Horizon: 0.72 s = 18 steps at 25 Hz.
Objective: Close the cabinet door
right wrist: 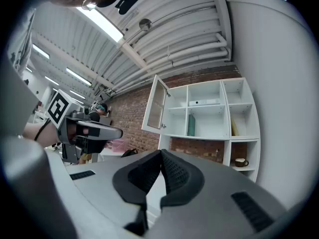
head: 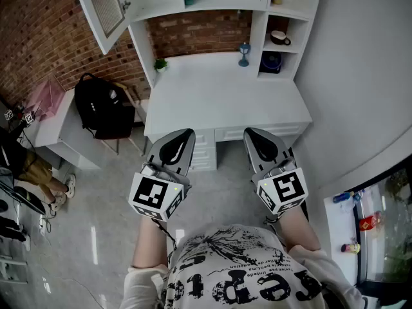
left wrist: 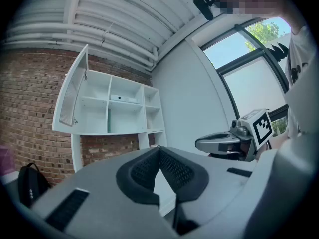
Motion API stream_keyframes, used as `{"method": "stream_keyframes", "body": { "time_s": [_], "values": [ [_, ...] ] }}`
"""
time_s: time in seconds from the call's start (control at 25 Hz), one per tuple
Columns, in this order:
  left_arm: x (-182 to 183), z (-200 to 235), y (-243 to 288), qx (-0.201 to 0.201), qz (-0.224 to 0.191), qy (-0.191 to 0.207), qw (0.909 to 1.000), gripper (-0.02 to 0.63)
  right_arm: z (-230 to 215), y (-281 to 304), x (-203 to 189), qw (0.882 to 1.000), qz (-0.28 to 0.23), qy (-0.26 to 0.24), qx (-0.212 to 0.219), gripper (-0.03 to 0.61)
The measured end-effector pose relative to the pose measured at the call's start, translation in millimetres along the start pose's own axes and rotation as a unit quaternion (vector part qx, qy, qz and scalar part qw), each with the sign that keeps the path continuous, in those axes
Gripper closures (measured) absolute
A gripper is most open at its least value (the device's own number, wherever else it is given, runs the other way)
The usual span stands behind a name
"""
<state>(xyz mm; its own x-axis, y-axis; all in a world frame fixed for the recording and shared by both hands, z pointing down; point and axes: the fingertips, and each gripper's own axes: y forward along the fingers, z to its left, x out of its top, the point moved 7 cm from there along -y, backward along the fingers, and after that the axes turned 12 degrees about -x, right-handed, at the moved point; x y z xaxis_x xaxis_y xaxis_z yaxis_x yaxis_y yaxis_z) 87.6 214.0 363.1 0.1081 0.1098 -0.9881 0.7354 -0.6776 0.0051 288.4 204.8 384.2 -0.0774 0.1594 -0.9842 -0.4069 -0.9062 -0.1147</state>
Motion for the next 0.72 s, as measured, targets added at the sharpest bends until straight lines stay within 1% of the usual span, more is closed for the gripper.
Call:
{"method": "stream_keyframes", "body": {
  "time_s": [0.48, 0.6, 0.64, 0.68, 0.72],
  "values": [
    [-9.7, 7.8, 7.4, 0.004, 0.000, -0.008, 1.0000, 0.600, -2.0, 10.1, -6.8, 1.000, -0.001, -0.002, 0.009, 0.565],
    [-9.4, 9.6, 9.9, 0.009, -0.018, -0.017, 0.9997, 0.600, -5.5, 13.6, -7.5, 1.000, -0.005, 0.015, 0.008, 0.565],
    [-8.5, 10.7, 10.4, 0.014, -0.031, -0.022, 0.9992, 0.550, -6.5, 14.4, -7.4, 1.000, -0.007, 0.021, 0.010, 0.565],
    [-7.5, 12.5, 10.5, 0.021, -0.042, -0.026, 0.9986, 0.336, -6.8, 15.7, -7.3, 1.000, -0.009, 0.025, 0.013, 0.565],
    [-6.4, 15.1, 9.8, 0.030, -0.048, -0.026, 0.9981, 0.259, -6.2, 17.9, -7.3, 0.999, -0.010, 0.025, 0.017, 0.563]
  ]
}}
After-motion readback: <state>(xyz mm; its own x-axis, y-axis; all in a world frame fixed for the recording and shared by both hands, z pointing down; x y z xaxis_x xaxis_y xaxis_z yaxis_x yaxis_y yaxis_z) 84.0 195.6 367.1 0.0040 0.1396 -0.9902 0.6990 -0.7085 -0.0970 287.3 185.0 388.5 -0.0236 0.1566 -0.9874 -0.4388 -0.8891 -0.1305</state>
